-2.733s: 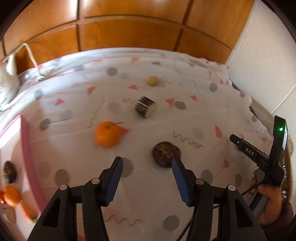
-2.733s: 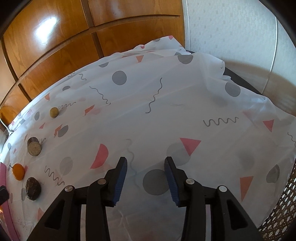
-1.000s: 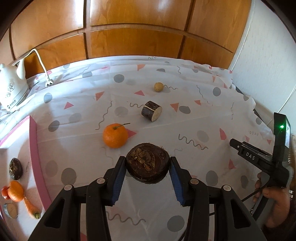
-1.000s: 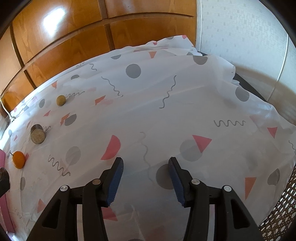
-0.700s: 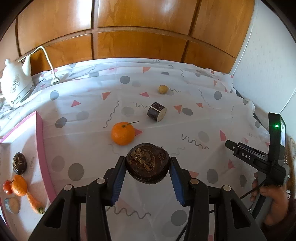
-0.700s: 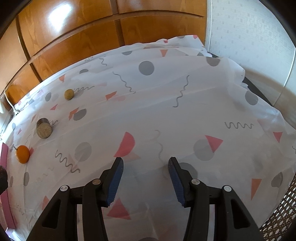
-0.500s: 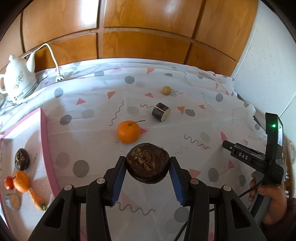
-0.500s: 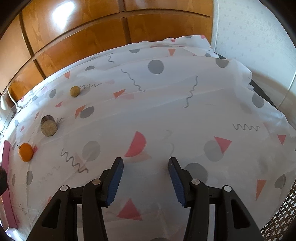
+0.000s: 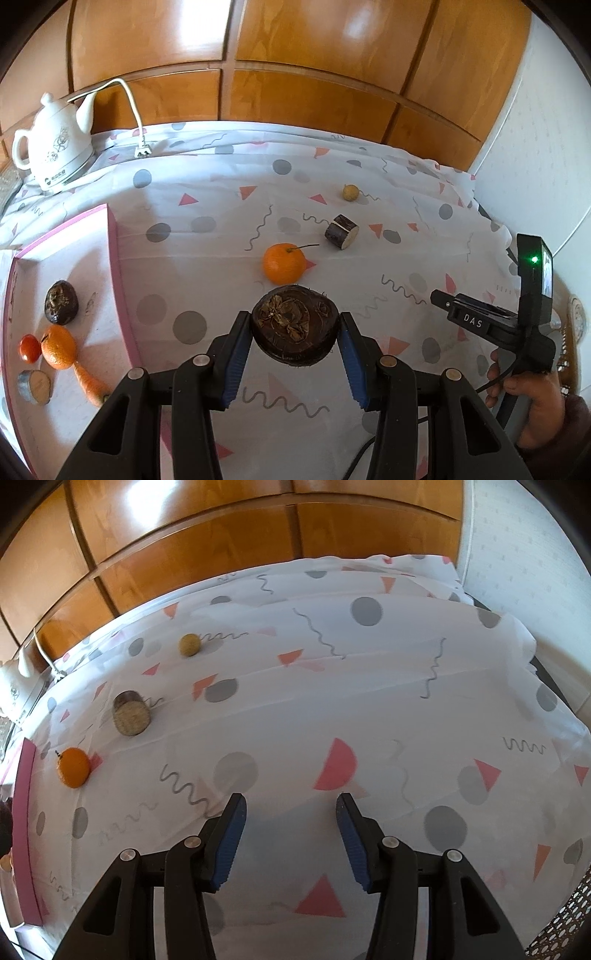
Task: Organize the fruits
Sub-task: 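Carry the dark round fruit with the left tool toward the tray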
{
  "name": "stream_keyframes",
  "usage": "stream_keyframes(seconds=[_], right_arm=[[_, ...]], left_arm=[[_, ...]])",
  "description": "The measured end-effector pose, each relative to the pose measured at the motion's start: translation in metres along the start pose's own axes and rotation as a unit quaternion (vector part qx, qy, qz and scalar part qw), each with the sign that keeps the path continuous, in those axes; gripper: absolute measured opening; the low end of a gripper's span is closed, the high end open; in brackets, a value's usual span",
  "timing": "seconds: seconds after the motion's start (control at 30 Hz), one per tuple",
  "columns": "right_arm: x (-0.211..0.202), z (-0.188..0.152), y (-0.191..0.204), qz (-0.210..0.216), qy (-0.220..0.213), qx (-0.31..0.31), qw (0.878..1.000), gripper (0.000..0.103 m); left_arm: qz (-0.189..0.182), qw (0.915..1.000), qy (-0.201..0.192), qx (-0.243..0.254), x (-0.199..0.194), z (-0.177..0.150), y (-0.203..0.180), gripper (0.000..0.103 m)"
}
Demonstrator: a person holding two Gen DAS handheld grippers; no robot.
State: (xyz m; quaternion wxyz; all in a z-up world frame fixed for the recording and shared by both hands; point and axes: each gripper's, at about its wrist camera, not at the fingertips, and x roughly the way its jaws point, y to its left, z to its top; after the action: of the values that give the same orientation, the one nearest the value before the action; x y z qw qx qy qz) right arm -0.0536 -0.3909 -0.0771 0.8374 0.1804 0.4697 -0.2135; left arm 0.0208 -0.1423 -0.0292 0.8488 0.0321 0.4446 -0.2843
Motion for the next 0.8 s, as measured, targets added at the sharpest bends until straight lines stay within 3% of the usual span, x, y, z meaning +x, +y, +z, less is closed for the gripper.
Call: stream_keyframes(seconds=[0.5, 0.8], right_arm=[[0.005, 0.000, 0.043, 0.053, 0.024, -0.042, 0.997, 0.053], [0.009, -0.003, 0.095, 0.100, 0.039, -0.099, 0.989, 0.053]], left_arm=[[0.023, 0.9956, -0.029, -0.086, -0.036, -0.005, 0.069, 0.047], [0.057, 0.9882, -0.039, -0.137, -0.056, -0.023, 0.115, 0.047]])
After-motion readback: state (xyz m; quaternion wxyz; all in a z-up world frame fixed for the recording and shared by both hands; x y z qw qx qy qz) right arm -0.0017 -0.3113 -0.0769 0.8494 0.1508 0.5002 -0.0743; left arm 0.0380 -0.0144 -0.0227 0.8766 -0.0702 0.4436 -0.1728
